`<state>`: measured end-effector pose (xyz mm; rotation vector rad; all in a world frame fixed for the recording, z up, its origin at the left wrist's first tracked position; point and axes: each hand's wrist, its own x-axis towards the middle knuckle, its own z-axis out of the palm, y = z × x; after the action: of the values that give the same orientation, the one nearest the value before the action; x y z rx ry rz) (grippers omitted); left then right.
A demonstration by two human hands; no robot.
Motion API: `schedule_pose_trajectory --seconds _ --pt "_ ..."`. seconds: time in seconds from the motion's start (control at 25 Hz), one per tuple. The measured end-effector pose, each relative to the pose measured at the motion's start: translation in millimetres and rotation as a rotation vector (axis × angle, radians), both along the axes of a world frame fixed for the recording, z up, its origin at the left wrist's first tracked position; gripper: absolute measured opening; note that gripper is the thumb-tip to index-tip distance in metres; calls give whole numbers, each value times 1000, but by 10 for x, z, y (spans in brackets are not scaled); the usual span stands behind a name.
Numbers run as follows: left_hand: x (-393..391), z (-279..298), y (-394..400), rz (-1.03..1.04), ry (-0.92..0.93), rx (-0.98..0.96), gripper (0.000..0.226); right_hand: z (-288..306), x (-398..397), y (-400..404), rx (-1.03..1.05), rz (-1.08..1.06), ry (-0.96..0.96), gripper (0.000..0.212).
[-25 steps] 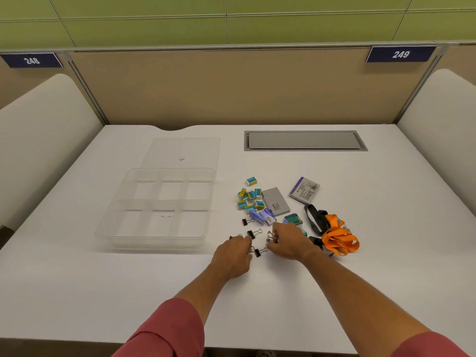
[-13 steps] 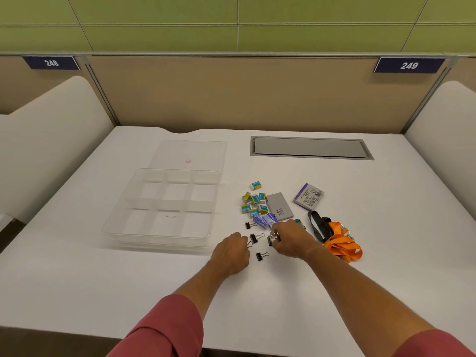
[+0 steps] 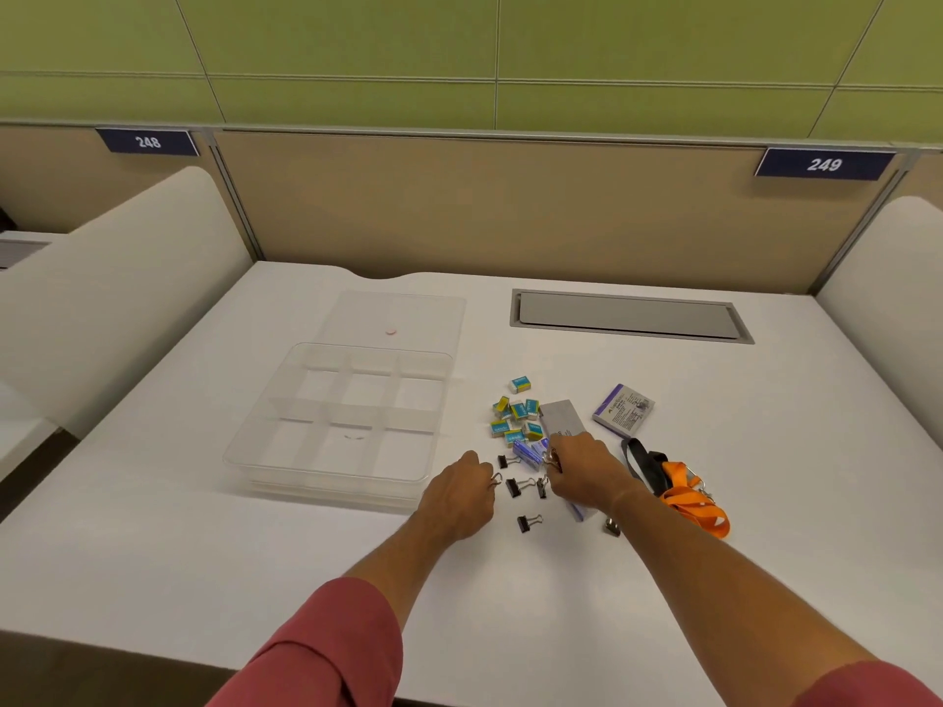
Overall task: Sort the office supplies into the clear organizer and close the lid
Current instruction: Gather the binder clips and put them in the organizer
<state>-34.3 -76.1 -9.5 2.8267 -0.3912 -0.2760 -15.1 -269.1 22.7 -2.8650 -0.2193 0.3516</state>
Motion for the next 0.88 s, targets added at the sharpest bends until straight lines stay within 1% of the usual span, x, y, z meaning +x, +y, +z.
schedule_pose_trajectory --seconds 0.2,0.36,0.44,0.6,0.88 --pt "57 202 112 42 -75 -126 22 108 78 182 96 26 -100 12" --pt "106 374 378 122 -171 -234 21 198 123 499 203 62 -167 9" --pt "125 432 577 143 -219 -258 17 248 144 702 239 82 -196 10" --pt "171 488 1053 198 -237 -268 15 330 189 1159 269 112 -225 11" --pt "337 444 2158 266 -227 -176 16 285 211 2017 305 64 -210 7"
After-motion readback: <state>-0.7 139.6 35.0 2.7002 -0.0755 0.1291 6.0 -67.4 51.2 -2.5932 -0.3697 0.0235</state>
